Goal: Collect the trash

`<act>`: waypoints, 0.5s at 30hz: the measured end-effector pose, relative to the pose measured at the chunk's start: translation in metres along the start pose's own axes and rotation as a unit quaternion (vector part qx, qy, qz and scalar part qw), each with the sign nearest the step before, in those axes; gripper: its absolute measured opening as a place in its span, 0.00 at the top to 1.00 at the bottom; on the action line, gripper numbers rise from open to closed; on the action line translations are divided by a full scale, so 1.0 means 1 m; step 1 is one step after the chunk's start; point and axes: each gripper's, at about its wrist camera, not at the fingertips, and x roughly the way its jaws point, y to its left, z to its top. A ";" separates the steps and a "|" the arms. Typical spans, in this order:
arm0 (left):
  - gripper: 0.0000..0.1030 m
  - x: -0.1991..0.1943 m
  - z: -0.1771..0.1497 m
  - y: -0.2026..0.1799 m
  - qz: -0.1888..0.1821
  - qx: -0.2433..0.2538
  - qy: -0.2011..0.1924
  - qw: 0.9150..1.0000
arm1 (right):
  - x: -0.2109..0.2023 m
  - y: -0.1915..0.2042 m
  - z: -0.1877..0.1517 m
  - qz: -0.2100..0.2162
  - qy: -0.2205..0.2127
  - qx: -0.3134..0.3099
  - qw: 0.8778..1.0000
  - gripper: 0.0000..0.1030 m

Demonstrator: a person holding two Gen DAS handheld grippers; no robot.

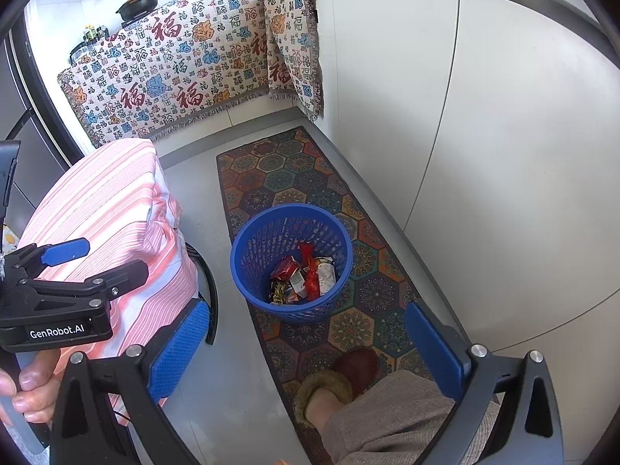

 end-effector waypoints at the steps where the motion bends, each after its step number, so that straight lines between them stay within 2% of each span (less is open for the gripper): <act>1: 0.01 0.000 0.000 0.000 0.000 0.001 0.000 1.000 | 0.000 0.000 0.000 0.000 0.000 0.000 1.000 0.00; 15: 0.01 0.001 -0.002 0.002 -0.011 0.002 0.003 1.000 | 0.002 -0.004 0.000 -0.003 0.004 0.004 1.000 0.00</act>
